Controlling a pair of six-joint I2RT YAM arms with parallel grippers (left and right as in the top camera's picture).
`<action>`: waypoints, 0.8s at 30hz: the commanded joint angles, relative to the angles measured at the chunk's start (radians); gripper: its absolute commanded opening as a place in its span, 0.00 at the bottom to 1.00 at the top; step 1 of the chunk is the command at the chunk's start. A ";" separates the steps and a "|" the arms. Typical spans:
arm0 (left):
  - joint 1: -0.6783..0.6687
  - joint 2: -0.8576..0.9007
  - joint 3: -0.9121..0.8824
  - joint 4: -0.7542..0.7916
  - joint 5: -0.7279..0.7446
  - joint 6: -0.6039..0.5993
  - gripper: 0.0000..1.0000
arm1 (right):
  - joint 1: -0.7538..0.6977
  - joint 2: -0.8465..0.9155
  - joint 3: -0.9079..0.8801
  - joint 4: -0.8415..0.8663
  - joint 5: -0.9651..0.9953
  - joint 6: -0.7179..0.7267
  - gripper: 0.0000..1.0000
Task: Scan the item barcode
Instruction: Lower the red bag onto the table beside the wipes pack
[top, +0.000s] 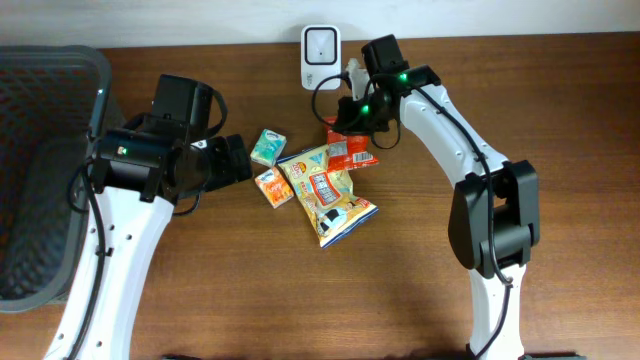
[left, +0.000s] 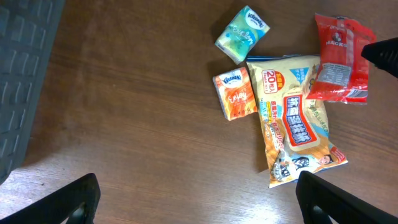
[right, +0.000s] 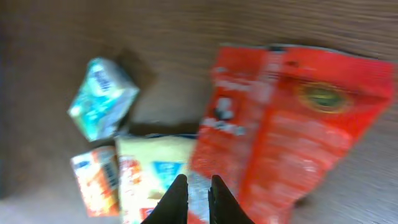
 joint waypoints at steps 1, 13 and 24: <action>-0.001 0.003 -0.001 0.001 -0.003 -0.013 0.99 | -0.020 0.060 0.006 0.002 0.096 0.041 0.13; -0.001 0.003 -0.001 0.001 -0.003 -0.013 0.99 | -0.074 0.098 0.005 -0.179 0.436 0.098 0.04; -0.001 0.003 -0.001 0.001 -0.003 -0.013 0.99 | -0.169 0.012 0.187 -0.494 0.409 0.041 0.14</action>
